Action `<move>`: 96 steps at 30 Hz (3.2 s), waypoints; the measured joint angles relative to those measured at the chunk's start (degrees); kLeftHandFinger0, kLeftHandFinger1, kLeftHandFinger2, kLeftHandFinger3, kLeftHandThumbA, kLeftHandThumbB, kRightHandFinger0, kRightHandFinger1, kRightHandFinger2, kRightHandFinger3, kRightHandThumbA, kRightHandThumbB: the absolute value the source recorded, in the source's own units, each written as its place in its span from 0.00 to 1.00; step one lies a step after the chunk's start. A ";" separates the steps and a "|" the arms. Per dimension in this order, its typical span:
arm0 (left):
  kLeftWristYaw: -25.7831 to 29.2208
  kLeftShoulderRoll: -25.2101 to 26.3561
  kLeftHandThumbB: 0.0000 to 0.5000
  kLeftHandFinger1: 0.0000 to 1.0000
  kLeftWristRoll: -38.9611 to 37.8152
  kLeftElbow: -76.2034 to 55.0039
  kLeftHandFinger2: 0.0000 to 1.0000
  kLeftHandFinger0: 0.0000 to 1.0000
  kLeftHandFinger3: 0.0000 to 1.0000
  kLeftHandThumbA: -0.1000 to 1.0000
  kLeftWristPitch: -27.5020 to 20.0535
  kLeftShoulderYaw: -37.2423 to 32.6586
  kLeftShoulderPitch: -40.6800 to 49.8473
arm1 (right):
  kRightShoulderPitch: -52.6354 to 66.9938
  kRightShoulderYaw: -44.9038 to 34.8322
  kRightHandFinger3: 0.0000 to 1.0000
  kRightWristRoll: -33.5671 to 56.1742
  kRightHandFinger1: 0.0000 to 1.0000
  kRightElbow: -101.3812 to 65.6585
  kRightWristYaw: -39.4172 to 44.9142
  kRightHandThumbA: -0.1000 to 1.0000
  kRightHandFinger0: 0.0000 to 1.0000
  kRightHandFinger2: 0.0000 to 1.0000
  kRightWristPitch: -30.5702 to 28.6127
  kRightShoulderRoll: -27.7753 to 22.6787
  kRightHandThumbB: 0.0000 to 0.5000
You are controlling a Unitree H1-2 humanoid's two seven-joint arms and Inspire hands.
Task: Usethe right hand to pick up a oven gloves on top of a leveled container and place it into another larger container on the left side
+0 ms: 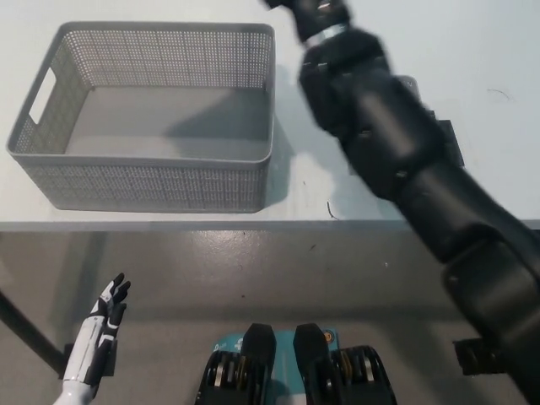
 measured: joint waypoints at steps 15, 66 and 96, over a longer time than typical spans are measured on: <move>-0.25 0.28 1.00 1.00 0.02 -0.05 1.00 1.00 1.00 1.00 0.00 -0.39 0.06 | -11.54 1.53 0.84 3.99 0.04 27.05 0.22 0.05 0.00 0.33 -1.20 12.30 0.52; -0.26 -0.01 1.00 1.00 0.02 2.02 1.00 1.00 1.00 1.00 0.15 -0.88 0.16 | 15.73 -32.05 1.00 39.20 1.00 -24.47 33.39 1.00 1.00 1.00 12.35 -2.09 0.73; -0.29 -0.07 1.00 1.00 0.08 3.88 1.00 1.00 1.00 1.00 0.14 -2.74 -0.32 | 75.52 -32.55 1.00 57.29 1.00 -69.39 35.70 1.00 1.00 1.00 7.27 -3.17 0.34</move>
